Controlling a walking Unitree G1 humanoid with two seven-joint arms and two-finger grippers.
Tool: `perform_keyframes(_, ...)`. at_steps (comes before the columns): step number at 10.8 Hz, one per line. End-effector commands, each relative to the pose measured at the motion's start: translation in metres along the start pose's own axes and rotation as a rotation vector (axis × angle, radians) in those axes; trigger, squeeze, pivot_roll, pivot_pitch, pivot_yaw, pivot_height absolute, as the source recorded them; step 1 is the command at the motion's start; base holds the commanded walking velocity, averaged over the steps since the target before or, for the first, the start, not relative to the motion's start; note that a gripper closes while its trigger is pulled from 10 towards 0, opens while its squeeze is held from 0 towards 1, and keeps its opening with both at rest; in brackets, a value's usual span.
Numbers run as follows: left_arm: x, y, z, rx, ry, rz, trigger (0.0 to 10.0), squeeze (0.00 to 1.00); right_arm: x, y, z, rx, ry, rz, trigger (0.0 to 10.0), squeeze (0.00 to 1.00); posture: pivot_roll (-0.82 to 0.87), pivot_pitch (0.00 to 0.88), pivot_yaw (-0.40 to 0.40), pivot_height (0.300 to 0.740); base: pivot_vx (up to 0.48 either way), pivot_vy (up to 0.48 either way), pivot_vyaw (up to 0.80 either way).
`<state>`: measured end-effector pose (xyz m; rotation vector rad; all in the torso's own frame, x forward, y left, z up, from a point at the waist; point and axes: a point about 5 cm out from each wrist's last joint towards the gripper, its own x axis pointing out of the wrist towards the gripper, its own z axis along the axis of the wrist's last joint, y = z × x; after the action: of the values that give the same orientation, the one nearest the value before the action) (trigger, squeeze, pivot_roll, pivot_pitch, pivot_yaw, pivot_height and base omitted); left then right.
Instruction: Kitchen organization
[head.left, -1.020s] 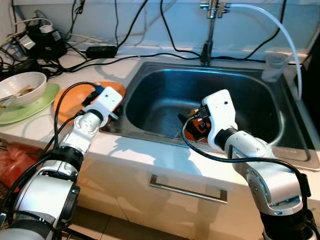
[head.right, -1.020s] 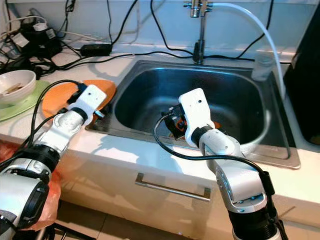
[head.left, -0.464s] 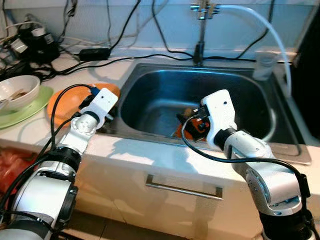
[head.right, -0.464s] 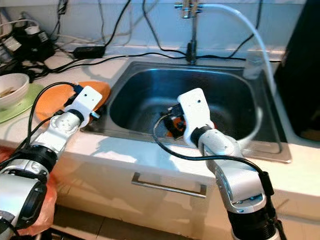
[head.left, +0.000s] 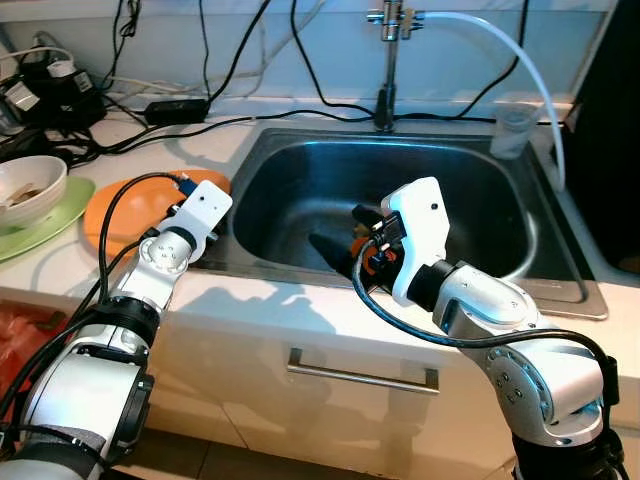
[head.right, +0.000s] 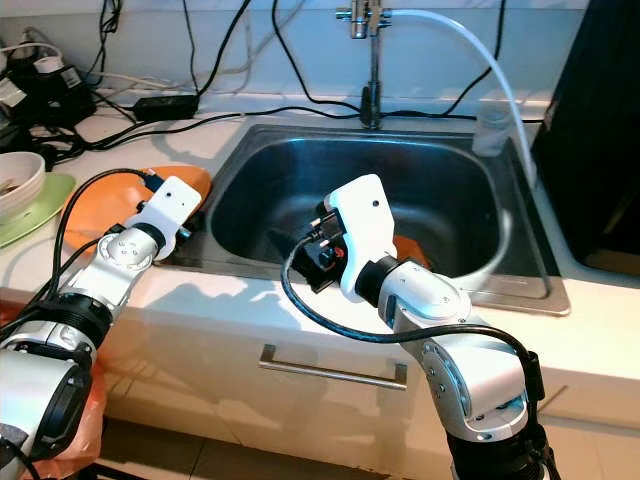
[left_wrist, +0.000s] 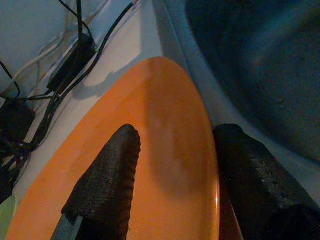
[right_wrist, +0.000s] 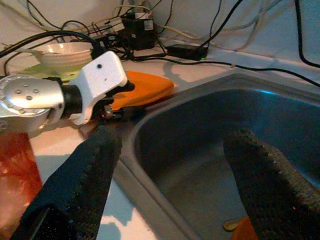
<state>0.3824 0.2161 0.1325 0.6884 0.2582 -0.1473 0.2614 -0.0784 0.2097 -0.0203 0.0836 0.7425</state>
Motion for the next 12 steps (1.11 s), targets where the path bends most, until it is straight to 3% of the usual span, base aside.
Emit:
perform_keyframes(1, -0.004, -0.008, -0.023, 0.002, 0.099, -0.043, 0.0, 0.0, -0.003, 0.004, 0.002, 0.009, -0.006, 0.031, 10.0, 0.0, -0.14, 0.0, 0.077, 0.74, 0.0, 0.0, 0.0)
perform_keyframes(8, -0.005, -0.006, -0.025, 0.008, 0.108, -0.036, 0.0, 0.0, -0.005, 0.014, -0.002, 0.023, 0.012, 0.108, 10.0, 0.0, -0.13, 0.0, 0.083, 0.74, 0.0, 0.0, 0.0)
perform_keyframes(10, -0.004, -0.001, -0.017, 0.015, 0.067, 0.003, 0.0, 0.0, -0.005, 0.013, -0.003, 0.024, 0.01, 0.099, 10.0, 0.0, -0.13, 0.0, 0.086, 0.74, 0.0, 0.0, 0.0)
perform_keyframes(12, -0.002, 0.0, -0.009, 0.024, 0.021, 0.03, 0.0, 0.0, -0.006, 0.021, 0.003, 0.061, -0.029, 0.165, 10.0, 0.0, -0.13, 0.0, 0.088, 0.74, 0.0, 0.0, 0.0)
